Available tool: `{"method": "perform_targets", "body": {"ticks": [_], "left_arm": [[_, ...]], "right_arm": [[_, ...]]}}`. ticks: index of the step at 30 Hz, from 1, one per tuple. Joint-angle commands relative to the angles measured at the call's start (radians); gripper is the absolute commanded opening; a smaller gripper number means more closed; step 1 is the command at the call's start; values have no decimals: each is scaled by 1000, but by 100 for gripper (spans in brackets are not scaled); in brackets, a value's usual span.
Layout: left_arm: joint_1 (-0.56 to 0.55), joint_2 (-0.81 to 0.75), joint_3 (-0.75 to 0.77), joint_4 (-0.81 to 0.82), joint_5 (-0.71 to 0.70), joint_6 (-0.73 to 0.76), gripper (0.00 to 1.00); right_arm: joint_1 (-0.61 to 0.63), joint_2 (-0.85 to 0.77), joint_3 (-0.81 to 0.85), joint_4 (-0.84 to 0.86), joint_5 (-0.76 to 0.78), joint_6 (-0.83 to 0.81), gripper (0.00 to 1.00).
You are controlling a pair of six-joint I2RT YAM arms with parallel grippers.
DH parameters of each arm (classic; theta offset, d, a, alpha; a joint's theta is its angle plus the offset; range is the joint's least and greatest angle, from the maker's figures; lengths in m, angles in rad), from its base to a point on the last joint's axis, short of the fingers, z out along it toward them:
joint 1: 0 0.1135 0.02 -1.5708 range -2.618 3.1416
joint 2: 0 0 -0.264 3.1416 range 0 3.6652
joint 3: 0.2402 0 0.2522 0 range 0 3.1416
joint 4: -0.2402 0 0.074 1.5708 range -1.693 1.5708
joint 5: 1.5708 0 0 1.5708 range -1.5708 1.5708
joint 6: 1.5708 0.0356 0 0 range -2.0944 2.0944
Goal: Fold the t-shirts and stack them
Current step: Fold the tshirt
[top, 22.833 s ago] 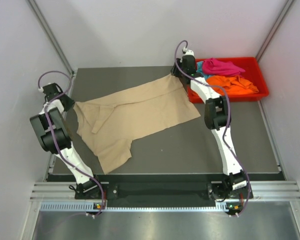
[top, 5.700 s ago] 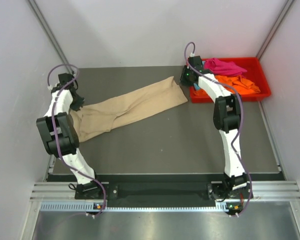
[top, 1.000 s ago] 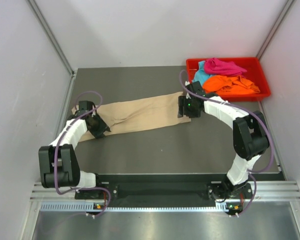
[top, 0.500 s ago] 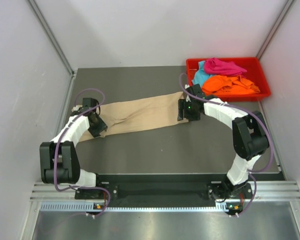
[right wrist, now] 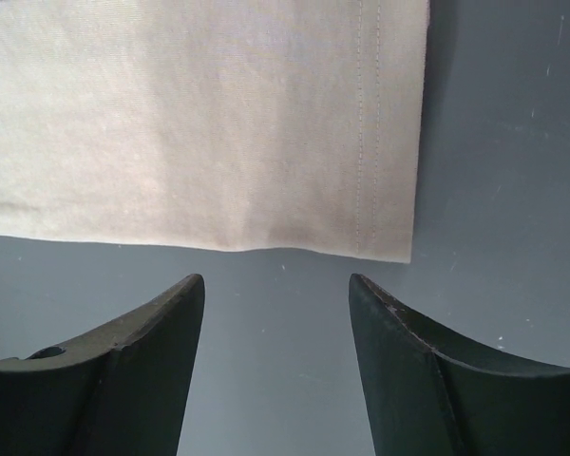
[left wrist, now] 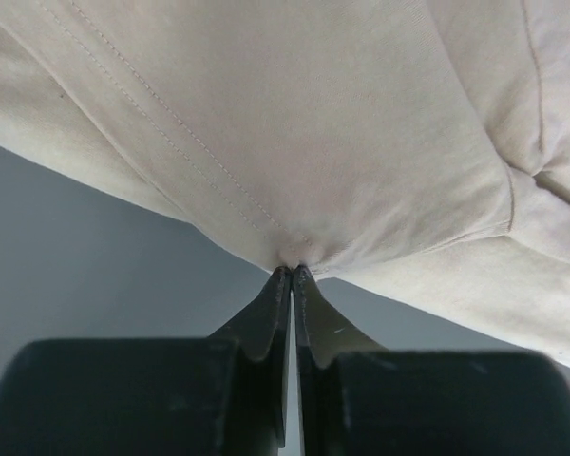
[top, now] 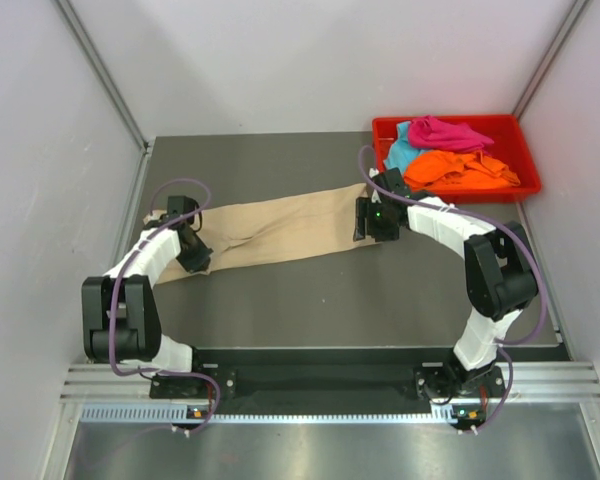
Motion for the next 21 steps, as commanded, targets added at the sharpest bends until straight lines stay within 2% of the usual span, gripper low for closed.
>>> {"method": "perform_targets", "body": {"ticks": [1,2,17,21], "left_arm": [[-5,-20,55,33,-4,10,4],[-5,-9,73,33,1,10,0],[-5,122,182,73,50,28,0],[-5,112,185,74,47,33,0]], "right_arm": [[6,-49,-7,25,-8,8,63],[6,-47,-9,25,-9,8,63],[20,26,69,37,-40,43,62],[70,82,129,106,-132,72,62]]}}
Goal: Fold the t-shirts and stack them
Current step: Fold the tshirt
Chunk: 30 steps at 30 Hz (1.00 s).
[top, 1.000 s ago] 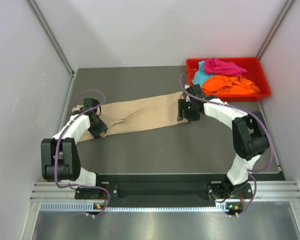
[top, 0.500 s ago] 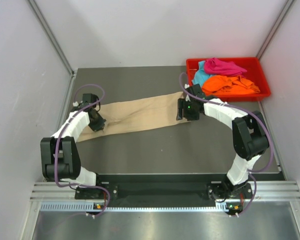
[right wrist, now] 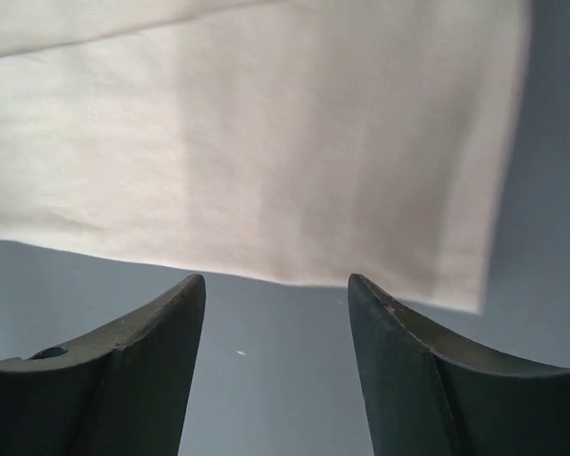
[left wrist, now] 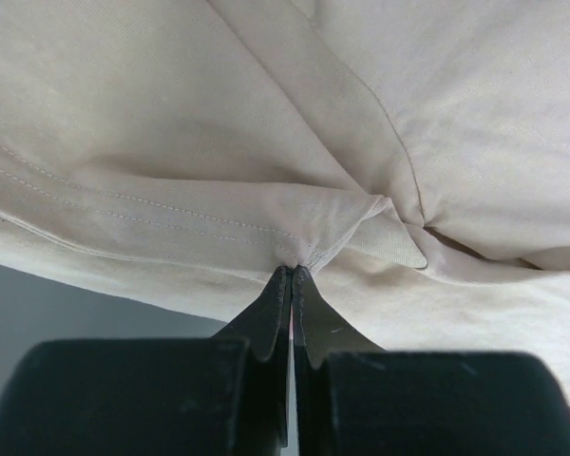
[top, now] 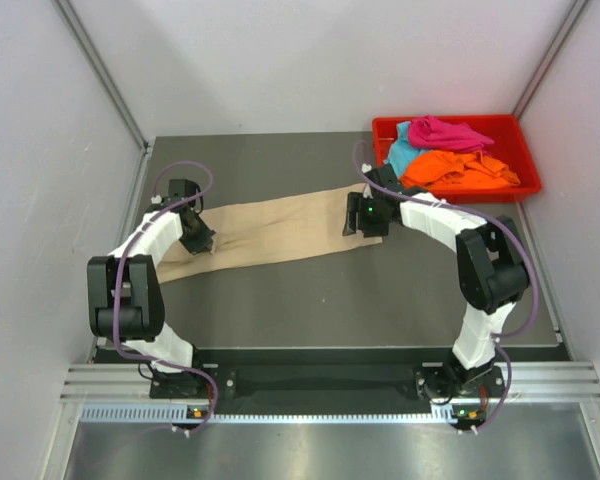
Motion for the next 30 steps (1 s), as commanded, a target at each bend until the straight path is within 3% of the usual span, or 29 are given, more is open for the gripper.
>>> {"method": "perform_targets", "body": {"ticks": [1,7,11,14,21,30], "left_arm": [[-3,-25,35,32,7,16,0],[-2,-61,70,9,-10,45,0],[-2,-72,93,14,7,73,0],[0,-85,104,11,6,90,0],[-2,-108,93,-1,16,139,0],[1,-138,61,-1,44,163,0]], "right_arm": [[65,57,82,110,-112,45,62],[223,167,152,471,-254,262,43],[329,280,258,662,-297,431,13],[382,359,318,714,-277,481,0],[442,500,398,837,-237,558,0],[464,645,591,760,-154,573,0]]}}
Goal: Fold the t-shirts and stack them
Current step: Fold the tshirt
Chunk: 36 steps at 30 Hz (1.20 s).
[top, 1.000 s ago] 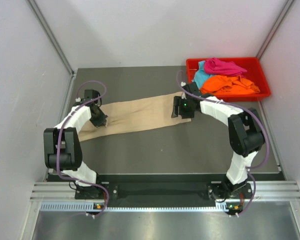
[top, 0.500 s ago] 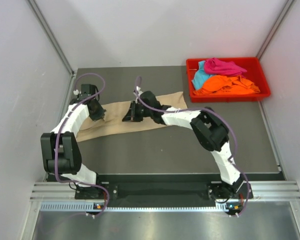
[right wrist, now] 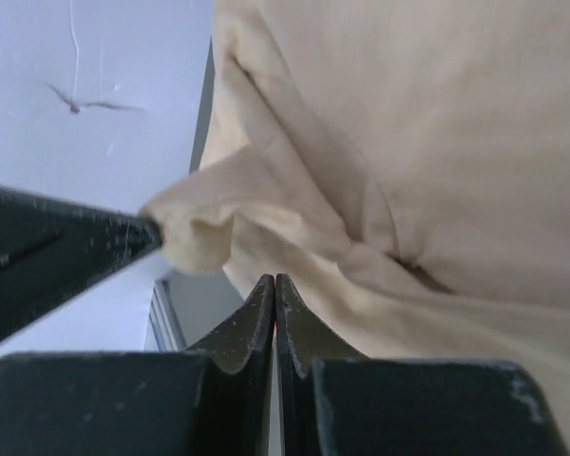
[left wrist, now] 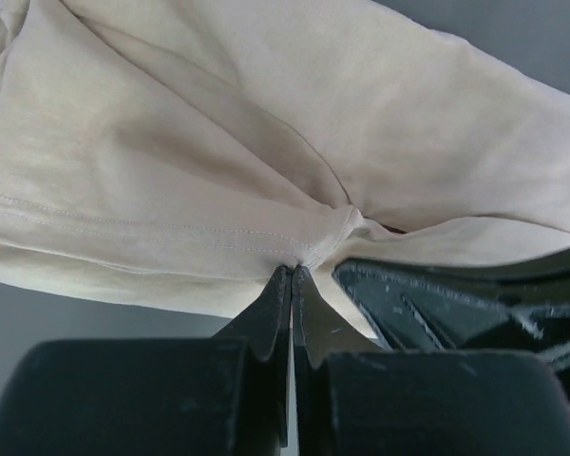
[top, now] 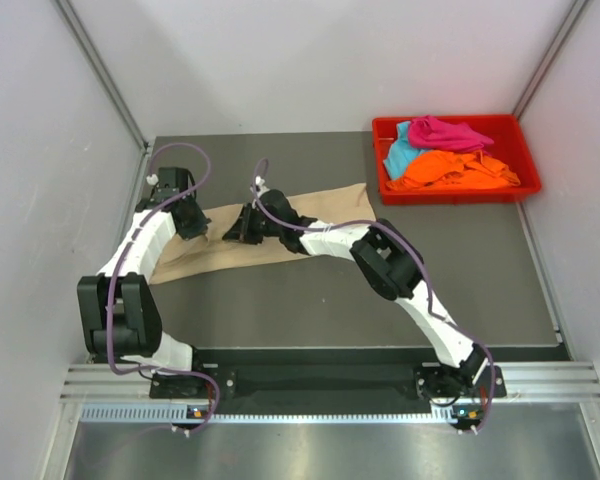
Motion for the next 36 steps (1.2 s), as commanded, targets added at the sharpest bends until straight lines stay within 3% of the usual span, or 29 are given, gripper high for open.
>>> {"method": "perform_targets", "body": {"ticks": [1,7,20,28,36], "left_arm": [[1,-43,-14,3,22,30,0],[3,-40,-40,5,43,58,0],[24,-31,-23,0,49,82,0],[45,-14,8,2,48,89,0],[47,-29,-24,5,95,87,0]], "right_arm": [[18,52,111,8,47,17,0],[18,124,214,-32,49,39,0],[11,103,194,-55,47,-22,0],[15,15,85,-35,42,11,0],[6,67,117,-15,38,43,0]]}}
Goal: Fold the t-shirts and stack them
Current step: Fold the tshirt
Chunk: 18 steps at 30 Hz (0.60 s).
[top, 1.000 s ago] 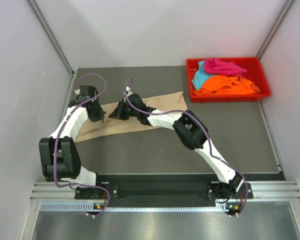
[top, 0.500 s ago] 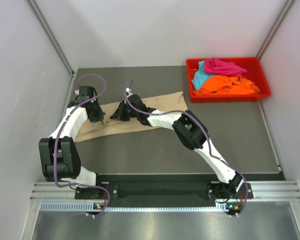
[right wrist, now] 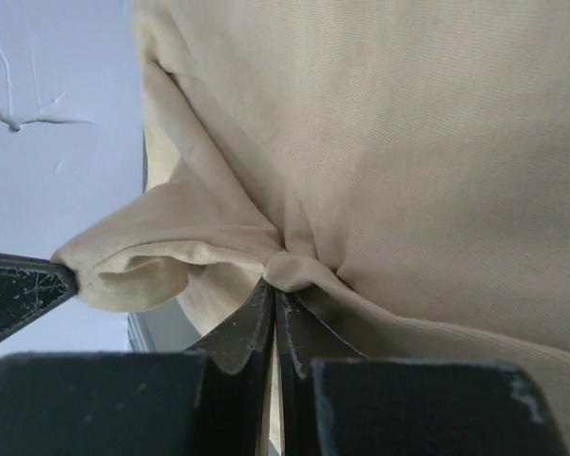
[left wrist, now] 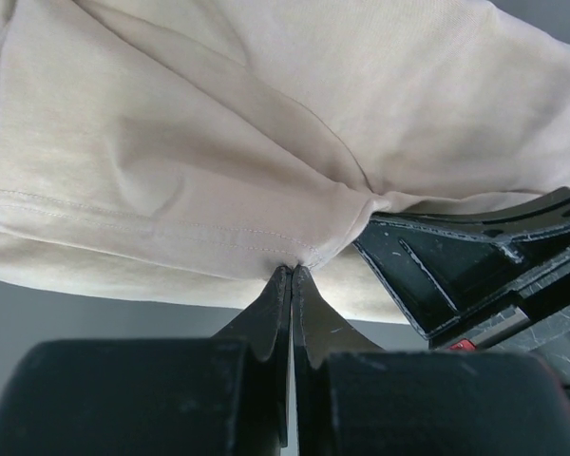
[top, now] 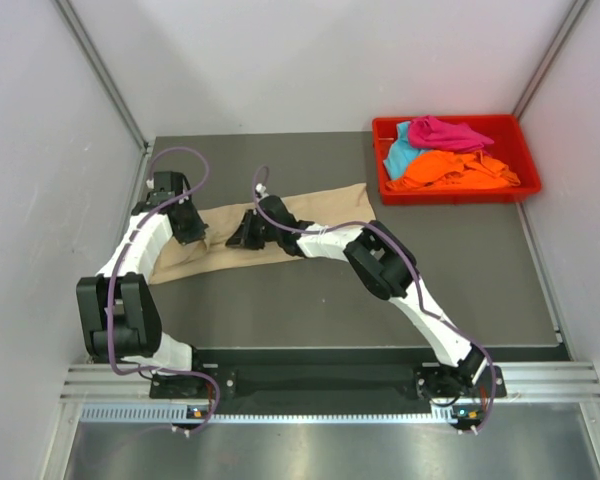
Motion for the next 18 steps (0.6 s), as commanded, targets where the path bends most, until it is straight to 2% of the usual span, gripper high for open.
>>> {"method": "perform_targets", "body": {"ticks": [1,14,16,18], "left_arm": [[5,-23,0,8,41,15,0],[7,-15,-99,5,170,18,0],[7,-18,-104,0,182,27,6],[7,-31,-86,-14,168,33,20]], "right_arm": [[5,-21,59,33,-4,17,0],[-43,94,188,36,-1,96,0],[-45,109,206,25,-8,90,0],[-49,111,214,11,-17,80,0]]}}
